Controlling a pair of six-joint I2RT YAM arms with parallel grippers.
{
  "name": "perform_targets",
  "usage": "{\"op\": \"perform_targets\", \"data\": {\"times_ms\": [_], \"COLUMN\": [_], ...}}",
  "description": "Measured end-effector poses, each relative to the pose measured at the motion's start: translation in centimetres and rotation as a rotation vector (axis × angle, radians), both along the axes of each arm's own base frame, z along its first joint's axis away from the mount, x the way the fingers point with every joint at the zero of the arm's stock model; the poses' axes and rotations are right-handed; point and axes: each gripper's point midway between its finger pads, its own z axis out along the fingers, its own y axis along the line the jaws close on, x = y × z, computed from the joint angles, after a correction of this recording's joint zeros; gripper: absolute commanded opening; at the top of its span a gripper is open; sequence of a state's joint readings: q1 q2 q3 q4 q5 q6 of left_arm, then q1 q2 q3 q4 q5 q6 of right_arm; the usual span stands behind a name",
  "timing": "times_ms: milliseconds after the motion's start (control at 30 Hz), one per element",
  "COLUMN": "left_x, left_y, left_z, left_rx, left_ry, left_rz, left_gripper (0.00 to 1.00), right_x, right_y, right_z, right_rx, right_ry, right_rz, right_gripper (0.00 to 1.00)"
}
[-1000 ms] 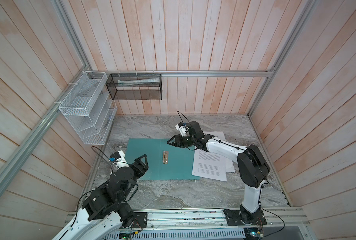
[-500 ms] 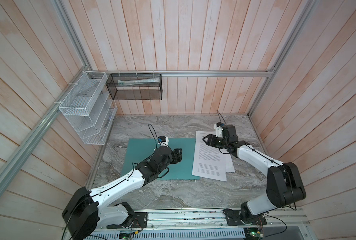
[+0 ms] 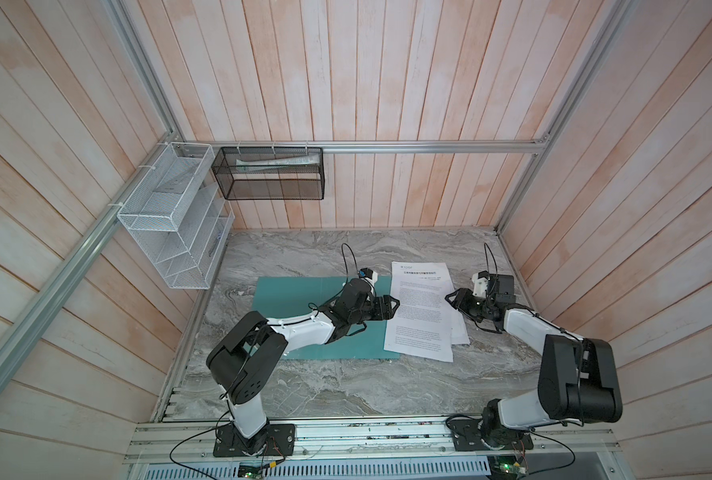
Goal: Put the files into the folder
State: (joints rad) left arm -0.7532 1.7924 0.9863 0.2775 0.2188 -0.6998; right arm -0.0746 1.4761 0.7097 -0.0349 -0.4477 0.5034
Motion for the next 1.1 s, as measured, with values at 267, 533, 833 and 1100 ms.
{"op": "perform_targets", "data": {"times_ms": [267, 533, 833, 1100], "left_x": [0.4, 0.4, 0.5, 0.5], "left_y": [-0.8, -1.9, -2.7, -3.3], "left_z": [-2.8, -2.7, -4.1, -6.2], "left_rx": [-0.007, -0.036, -0.04, -0.036], "left_ry": [0.062, 0.075, 0.104, 0.149], "left_rz": [-0.049, -0.095, -0.124, -0.137], "left_gripper": [0.79, 0.79, 0.78, 0.77], "right_x": [-0.2, -0.3, 0.2, -0.2], "right_y": [0.4, 0.1, 0.2, 1.2], "right_z": [-2.5, -3.9, -3.9, -3.8], "right_rx": [0.024, 0.046, 0.092, 0.174], "right_ry": [0.051, 0.077, 0.056, 0.048], "right_rz": [0.025, 0.02, 0.03, 0.066], "right_gripper": [0.52, 0.52, 0.51, 0.48]}}
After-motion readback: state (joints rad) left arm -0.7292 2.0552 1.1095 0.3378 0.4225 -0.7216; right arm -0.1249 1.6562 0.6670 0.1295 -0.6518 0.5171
